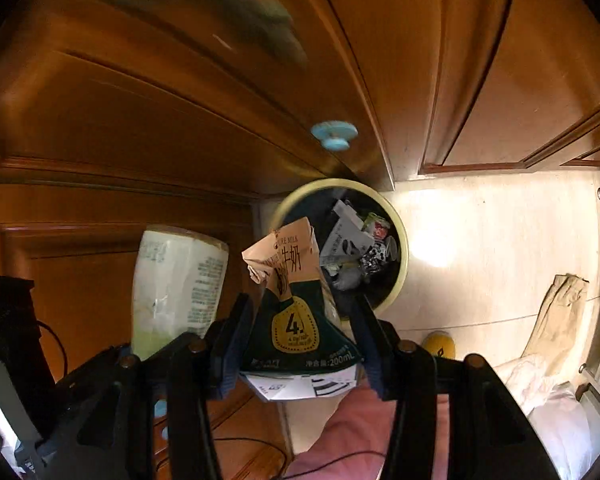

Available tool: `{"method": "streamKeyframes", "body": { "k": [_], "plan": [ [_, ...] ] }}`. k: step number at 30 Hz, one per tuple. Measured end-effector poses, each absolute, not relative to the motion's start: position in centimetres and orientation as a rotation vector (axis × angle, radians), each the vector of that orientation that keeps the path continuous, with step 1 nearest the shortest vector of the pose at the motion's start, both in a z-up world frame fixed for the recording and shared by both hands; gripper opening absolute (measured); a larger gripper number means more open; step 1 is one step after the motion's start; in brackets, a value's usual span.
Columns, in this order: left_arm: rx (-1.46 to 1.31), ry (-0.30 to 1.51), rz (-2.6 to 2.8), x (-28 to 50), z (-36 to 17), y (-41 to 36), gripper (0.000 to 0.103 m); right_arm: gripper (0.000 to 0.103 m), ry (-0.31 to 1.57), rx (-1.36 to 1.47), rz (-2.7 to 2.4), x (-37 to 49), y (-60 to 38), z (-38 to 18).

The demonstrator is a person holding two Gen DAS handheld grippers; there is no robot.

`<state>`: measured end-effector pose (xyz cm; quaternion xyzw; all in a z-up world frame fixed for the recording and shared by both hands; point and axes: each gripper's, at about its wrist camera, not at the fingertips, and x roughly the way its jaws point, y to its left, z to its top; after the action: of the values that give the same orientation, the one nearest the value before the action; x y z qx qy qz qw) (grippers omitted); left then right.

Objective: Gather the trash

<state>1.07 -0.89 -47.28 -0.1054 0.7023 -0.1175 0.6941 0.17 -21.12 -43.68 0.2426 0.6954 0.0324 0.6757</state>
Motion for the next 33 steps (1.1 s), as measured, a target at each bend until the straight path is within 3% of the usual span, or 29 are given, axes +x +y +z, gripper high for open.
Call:
{"method": "streamKeyframes", "body": {
  "k": [8, 14, 19, 33],
  "plan": [
    [-0.207, 1.601, -0.216, 1.6, -55.1, -1.6, 0.06, 0.051, 1.579, 0.56, 0.06, 0.2, -20.0, -51.3],
    [-0.205, 1.622, -0.169, 2.2, -56.6, -1.4, 0.084, 0.056, 1.548, 0.564, 0.033, -0.6, -20.2, -52.0],
    [-0.157, 1.59, -0.146, 1.6, -56.0, -1.5, 0.097, 0.056, 1.501, 0.501, 0.026, -1.3, -20.2, -51.2],
    [-0.097, 1.484, -0.14, 1.1, -50.5, -1.7, 0.098, 0.056, 1.428, 0.416, 0.03, -1.7, -20.3, -46.7]
  ]
}}
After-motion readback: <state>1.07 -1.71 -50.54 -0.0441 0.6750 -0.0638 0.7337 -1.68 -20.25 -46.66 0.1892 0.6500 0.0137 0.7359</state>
